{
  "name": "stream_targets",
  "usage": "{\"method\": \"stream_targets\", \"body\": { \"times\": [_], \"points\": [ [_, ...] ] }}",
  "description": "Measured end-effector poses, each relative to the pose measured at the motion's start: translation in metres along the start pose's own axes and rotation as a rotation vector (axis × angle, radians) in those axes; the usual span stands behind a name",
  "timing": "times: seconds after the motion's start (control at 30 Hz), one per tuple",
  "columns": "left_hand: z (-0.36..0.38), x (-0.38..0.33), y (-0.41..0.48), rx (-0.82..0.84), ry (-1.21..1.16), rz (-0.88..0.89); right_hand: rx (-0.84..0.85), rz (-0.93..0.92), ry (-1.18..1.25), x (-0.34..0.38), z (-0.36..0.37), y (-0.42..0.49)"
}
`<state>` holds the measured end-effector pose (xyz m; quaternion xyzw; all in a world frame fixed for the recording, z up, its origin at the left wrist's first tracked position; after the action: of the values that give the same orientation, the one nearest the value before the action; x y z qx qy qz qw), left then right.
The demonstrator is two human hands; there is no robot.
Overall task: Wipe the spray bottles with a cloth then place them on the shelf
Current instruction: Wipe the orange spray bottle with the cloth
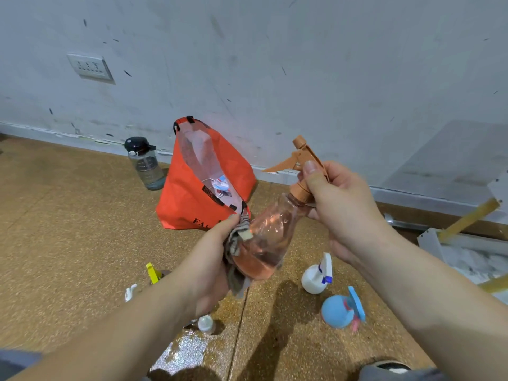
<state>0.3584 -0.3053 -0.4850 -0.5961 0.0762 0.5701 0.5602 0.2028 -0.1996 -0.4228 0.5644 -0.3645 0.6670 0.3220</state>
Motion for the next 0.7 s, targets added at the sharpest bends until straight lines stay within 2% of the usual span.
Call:
{"method": "stream_targets", "body": {
  "times": [0.1, 0.23, 0.33, 0.37, 0.43, 0.47, 0.53, 0.6, 0.7],
  "points": [
    [0.006, 0.000, 0.005, 0.022, -0.015, 0.065, -0.031, -0.003, -0.023, -0.006, 0.001, 0.001],
    [0.002, -0.001, 0.008, -0.135, 0.034, -0.004, -0.066, -0.065, -0.105, -0.007, 0.000, 0.006],
    [-0.001, -0.001, 0.006, -0.224, 0.085, 0.022, -0.059, -0.166, -0.170, -0.003, -0.002, 0.009],
    [-0.001, -0.005, 0.005, -0.297, 0.171, 0.097, -0.043, -0.185, -0.191, -0.003, -0.002, 0.010],
    [0.001, -0.012, -0.001, -0.406, 0.400, 0.383, -0.007, -0.197, -0.207, -0.001, 0.000, 0.008],
    [0.005, -0.015, -0.005, -0.386, 0.492, 0.525, 0.019, -0.192, -0.200, -0.001, 0.002, 0.006],
    [0.012, -0.014, -0.009, -0.243, 0.607, 0.701, 0.105, -0.190, -0.179, -0.002, 0.008, -0.001],
    [0.018, -0.010, -0.011, -0.118, 0.642, 0.724, 0.187, -0.189, -0.168, -0.004, 0.013, -0.010],
    [0.013, -0.010, -0.008, -0.062, 0.591, 0.659, 0.218, -0.145, -0.095, -0.003, 0.010, -0.015]
  ]
}}
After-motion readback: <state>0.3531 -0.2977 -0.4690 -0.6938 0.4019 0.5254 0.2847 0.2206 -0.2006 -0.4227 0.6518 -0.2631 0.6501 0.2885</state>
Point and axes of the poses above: each hand's wrist, its own y-axis towards the middle knuckle, its own z-axis out of the palm, x = y × z, the point moved 1 cm from there along y, towards the middle knuckle, and after that the axes turned 7 degrees about y, right-handed, at the moved point
